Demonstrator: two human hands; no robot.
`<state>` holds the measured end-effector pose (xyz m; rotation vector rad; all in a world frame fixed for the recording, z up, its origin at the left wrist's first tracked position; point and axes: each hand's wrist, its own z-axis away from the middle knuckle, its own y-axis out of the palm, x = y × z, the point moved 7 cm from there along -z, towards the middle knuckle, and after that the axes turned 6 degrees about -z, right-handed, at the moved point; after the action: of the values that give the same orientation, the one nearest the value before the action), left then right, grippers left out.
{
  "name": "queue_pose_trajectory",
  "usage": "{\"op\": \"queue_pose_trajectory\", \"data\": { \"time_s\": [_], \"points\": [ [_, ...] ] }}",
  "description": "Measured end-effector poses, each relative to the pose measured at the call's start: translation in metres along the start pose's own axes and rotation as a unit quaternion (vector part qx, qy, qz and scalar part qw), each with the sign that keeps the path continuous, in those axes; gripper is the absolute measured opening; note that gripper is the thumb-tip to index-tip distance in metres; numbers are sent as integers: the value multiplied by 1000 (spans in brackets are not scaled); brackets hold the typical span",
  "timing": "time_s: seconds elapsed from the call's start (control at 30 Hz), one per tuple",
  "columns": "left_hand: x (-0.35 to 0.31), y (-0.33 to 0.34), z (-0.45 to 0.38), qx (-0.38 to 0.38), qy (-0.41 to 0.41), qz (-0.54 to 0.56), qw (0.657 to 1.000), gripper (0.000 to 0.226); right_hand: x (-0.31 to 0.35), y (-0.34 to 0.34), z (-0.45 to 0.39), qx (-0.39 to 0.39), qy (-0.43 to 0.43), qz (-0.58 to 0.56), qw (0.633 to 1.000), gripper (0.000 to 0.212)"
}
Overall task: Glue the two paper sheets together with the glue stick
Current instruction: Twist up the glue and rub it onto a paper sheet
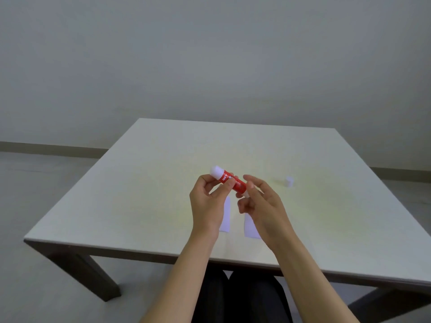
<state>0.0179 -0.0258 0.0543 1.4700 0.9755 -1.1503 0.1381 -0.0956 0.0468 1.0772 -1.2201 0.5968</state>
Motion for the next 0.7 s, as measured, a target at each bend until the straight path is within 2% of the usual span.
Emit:
{"op": "queue_pose_trajectory", "data": {
  "time_s": [0.07, 0.13, 0.27, 0.37, 0.4, 0.47, 0.53, 0.57, 0.63, 0.7],
  "points": [
    [-1, 0, -1, 1, 3, 3, 1000, 21, 4, 0, 1, 28, -33, -7, 999, 16],
    [-1, 1, -1, 4, 5, 8, 1000, 22, 2, 0, 3, 31, -28, -16, 999, 13],
    [0, 1, 1, 15, 8, 14, 1000, 17, -9, -1, 3, -20, 68, 0, 997, 44],
    [2, 2, 4, 28, 10, 14, 999, 16, -20, -5, 4, -35, 140, 37, 989, 54],
    [3, 1, 4, 24, 10, 8, 1000, 16, -21, -5, 5, -28, 141, 42, 989, 55],
    [4, -2, 2, 5, 9, -13, 1000, 15, -17, -4, 3, 7, 90, 49, 995, 49],
    [3, -6, 0, -15, 10, -26, 999, 14, -8, 0, 5, 46, 16, 28, 998, 22],
    [2, -7, -1, -21, 10, -27, 999, 14, -6, 0, 5, 53, -8, 22, 998, 15],
    [0, -5, -3, -13, 12, -26, 1000, 13, -6, -2, 4, 46, -4, 9, 999, 18],
    [-1, -1, -2, 11, 16, -24, 1000, 16, -15, -4, 2, 1, 60, -28, 998, 36]
  ]
}}
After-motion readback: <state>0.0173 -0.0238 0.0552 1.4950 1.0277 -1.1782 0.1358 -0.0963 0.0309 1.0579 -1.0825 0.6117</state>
